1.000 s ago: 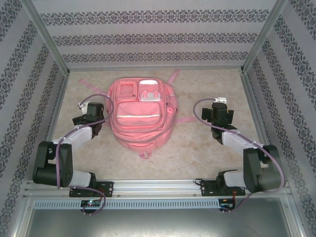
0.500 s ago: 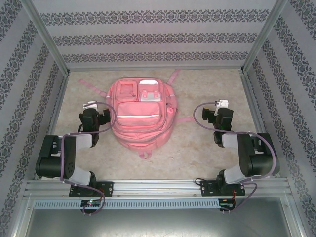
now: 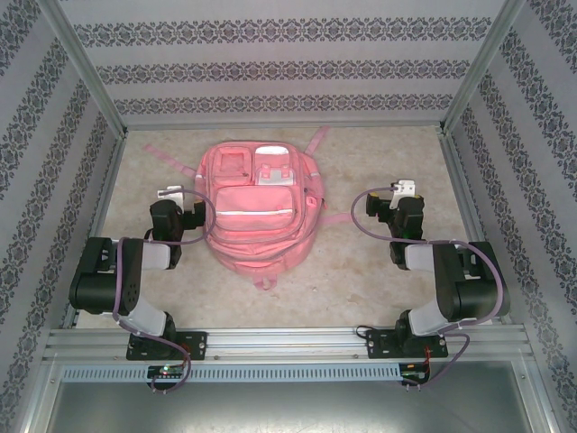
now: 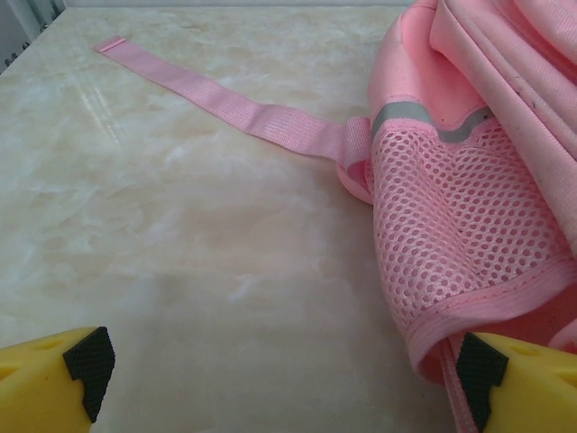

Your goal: Pack books, pencil case, and school supplies into a backpack

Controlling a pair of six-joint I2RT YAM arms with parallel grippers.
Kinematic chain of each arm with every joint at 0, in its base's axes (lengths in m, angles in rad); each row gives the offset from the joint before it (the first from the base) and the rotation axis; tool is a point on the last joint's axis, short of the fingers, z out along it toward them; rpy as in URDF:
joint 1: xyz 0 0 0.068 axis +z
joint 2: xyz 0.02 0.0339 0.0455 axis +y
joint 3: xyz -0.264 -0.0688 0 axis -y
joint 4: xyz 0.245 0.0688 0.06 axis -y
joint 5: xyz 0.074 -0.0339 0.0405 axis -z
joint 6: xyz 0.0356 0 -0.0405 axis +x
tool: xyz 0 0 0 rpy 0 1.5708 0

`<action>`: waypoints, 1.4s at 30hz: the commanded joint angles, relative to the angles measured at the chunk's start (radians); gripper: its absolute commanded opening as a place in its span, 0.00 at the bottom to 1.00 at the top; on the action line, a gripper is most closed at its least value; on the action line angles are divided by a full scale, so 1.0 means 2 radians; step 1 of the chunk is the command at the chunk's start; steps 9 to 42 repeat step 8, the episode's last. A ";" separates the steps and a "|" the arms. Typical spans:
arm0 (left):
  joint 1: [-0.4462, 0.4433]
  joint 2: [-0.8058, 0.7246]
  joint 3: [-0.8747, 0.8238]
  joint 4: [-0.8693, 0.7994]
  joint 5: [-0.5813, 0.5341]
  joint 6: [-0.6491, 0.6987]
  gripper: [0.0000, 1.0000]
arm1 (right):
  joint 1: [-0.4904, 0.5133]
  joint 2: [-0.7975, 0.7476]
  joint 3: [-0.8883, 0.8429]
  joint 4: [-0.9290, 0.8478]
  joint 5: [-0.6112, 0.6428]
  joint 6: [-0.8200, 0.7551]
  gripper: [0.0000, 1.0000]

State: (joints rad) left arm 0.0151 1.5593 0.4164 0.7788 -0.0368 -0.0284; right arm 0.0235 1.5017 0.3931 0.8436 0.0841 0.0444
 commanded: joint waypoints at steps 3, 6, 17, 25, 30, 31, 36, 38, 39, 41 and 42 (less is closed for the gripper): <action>-0.004 0.001 0.003 0.018 0.036 0.013 1.00 | 0.000 0.001 -0.003 0.019 -0.009 -0.008 0.98; -0.004 0.001 0.002 0.018 0.036 0.013 1.00 | 0.000 0.001 -0.003 0.019 -0.009 -0.008 0.98; -0.004 0.001 0.003 0.018 0.036 0.012 1.00 | 0.000 0.002 -0.003 0.019 -0.010 -0.008 0.98; -0.004 0.001 0.003 0.018 0.036 0.012 1.00 | 0.000 0.002 -0.003 0.019 -0.010 -0.008 0.98; -0.004 0.001 0.003 0.018 0.036 0.012 1.00 | 0.000 0.002 -0.003 0.019 -0.010 -0.008 0.98; -0.004 0.001 0.003 0.018 0.036 0.012 1.00 | 0.000 0.002 -0.003 0.019 -0.010 -0.008 0.98; -0.004 0.001 0.003 0.018 0.036 0.012 1.00 | 0.000 0.002 -0.003 0.019 -0.010 -0.008 0.98; -0.004 0.001 0.003 0.018 0.036 0.012 1.00 | 0.000 0.002 -0.003 0.019 -0.010 -0.008 0.98; -0.004 0.001 0.003 0.018 0.036 0.012 1.00 | 0.000 0.002 -0.003 0.019 -0.010 -0.008 0.98; -0.004 0.001 0.003 0.018 0.036 0.012 1.00 | 0.000 0.002 -0.003 0.019 -0.010 -0.008 0.98; -0.004 0.001 0.003 0.018 0.036 0.012 1.00 | 0.000 0.002 -0.003 0.019 -0.010 -0.008 0.98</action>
